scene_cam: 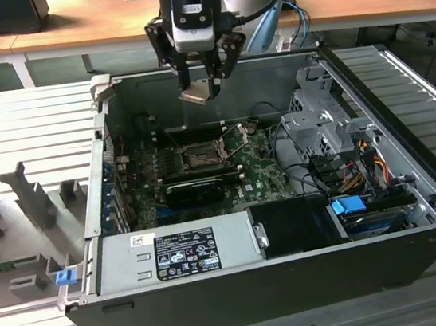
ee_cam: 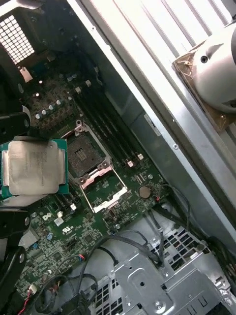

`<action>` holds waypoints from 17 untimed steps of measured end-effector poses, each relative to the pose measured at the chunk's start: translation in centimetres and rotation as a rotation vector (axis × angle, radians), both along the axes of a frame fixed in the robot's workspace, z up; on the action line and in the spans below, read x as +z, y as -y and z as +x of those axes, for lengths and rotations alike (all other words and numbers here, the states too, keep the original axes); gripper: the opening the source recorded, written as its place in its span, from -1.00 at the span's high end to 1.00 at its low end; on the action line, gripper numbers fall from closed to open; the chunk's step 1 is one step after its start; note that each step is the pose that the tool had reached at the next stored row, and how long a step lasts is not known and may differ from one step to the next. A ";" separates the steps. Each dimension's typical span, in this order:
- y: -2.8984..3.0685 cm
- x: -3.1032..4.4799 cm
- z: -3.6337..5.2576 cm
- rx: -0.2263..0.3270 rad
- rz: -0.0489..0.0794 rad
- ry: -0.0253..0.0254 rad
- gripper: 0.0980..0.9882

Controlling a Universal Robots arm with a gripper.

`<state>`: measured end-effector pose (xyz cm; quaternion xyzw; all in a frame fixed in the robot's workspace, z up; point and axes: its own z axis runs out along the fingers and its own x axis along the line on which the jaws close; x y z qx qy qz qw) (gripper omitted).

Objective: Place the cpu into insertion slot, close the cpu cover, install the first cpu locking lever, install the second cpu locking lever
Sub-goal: 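Place the cpu into insertion slot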

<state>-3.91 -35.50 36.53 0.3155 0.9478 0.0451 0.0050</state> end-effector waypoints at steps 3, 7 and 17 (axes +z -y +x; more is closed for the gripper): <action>0.00 -0.03 0.00 -0.035 0.000 0.0000 0.04; 0.00 -0.07 0.00 -0.082 0.000 0.0001 0.04; -0.02 -0.20 0.00 -0.202 0.000 0.0000 0.04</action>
